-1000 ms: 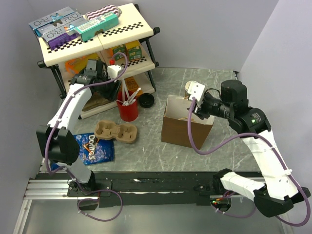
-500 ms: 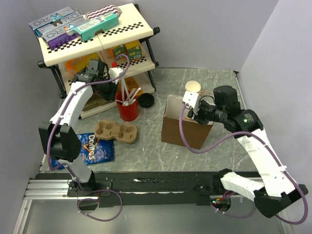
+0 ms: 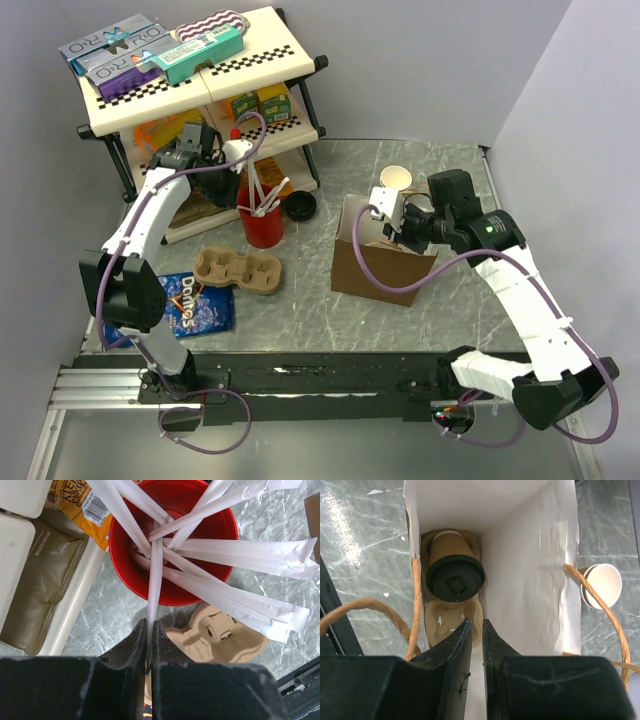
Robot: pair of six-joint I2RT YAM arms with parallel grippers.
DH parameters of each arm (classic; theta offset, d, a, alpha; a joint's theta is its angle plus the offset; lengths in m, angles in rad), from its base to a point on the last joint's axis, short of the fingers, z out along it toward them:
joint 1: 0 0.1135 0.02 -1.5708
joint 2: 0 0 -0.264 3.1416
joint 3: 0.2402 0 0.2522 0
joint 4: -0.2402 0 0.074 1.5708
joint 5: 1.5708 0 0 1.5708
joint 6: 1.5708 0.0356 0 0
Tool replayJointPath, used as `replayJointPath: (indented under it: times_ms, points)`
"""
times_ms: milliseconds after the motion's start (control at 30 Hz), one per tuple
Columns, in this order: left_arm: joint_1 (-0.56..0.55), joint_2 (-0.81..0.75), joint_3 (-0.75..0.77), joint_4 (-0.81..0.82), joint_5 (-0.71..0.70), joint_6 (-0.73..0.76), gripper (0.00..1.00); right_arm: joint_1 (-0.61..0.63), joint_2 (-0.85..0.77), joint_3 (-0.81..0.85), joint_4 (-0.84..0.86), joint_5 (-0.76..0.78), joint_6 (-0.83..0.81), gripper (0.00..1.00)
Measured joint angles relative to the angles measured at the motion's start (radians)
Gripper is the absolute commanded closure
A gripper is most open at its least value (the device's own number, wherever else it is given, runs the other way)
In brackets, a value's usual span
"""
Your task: Pack the takeout coffee
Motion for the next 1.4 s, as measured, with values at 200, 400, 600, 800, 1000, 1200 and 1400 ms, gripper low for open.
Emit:
replayJointPath:
  times_ms: [200, 400, 600, 800, 1000, 1200, 1400]
  points:
    - [0.0, 0.0, 0.015, -0.013, 0.018, -0.009, 0.99, -0.013, 0.007, 0.0, -0.01, -0.004, -0.007, 0.8]
    - [0.0, 0.0, 0.14, -0.045, 0.044, -0.022, 0.99, -0.02, 0.007, 0.0, -0.01, -0.007, -0.007, 0.8]
    - [0.0, -0.007, 0.259, -0.087, 0.07, -0.026, 0.99, -0.026, 0.007, 0.0, -0.01, -0.007, -0.007, 0.81]
    - [0.0, -0.023, 0.323, -0.118, 0.088, -0.034, 0.99, -0.034, 0.007, 0.0, -0.01, -0.007, -0.006, 0.81]
    - [0.0, -0.048, 0.328, -0.131, 0.089, -0.033, 0.99, -0.035, 0.007, 0.0, -0.01, -0.007, -0.005, 0.81]
    - [0.0, -0.048, 0.33, -0.14, 0.098, -0.033, 0.99, -0.035, 0.009, 0.0, -0.01, -0.008, -0.001, 0.81]
    - [0.0, -0.054, 0.331, -0.141, 0.098, -0.029, 0.99, -0.036, 0.011, 0.0, -0.009, -0.011, 0.002, 0.82]
